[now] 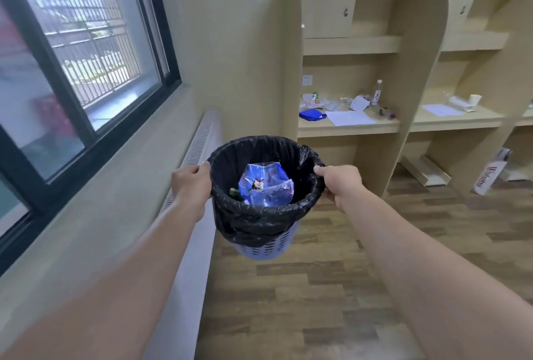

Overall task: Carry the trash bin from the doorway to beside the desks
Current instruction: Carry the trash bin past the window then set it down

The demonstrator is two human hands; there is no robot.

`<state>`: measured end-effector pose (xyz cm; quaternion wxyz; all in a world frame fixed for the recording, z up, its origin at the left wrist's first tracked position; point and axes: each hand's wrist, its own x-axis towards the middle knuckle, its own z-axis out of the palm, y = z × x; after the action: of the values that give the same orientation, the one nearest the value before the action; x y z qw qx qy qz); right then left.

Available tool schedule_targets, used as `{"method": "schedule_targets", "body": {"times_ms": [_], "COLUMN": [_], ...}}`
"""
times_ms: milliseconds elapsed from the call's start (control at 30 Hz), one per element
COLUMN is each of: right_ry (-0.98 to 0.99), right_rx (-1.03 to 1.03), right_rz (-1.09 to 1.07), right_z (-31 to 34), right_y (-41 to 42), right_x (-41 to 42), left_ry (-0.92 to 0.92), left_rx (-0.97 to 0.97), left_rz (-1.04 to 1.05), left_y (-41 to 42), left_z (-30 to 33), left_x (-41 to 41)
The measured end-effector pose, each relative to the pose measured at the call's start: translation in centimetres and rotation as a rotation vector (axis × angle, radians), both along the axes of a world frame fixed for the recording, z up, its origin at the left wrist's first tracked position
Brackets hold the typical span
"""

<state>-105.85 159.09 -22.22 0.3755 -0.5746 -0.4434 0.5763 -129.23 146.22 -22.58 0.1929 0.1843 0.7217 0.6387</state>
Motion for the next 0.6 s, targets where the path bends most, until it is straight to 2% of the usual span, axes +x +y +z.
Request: {"method": "schedule_targets", "body": {"times_ms": [300, 600], "right_ry": [-0.002, 0.017], "right_rx": [0.023, -0.013], "right_rz": [0.047, 0.033], "right_z": [1.6, -2.8], "right_y": [16.9, 32.7], "right_x": [-6.8, -17.7], "left_ry": [-0.006, -0.041], "left_rx": [0.003, -0.022], "left_rz": [0.084, 0.058], "left_y": [15.8, 32.5], "left_z": [0.1, -3.8], "left_x": [-6.2, -17.9]}}
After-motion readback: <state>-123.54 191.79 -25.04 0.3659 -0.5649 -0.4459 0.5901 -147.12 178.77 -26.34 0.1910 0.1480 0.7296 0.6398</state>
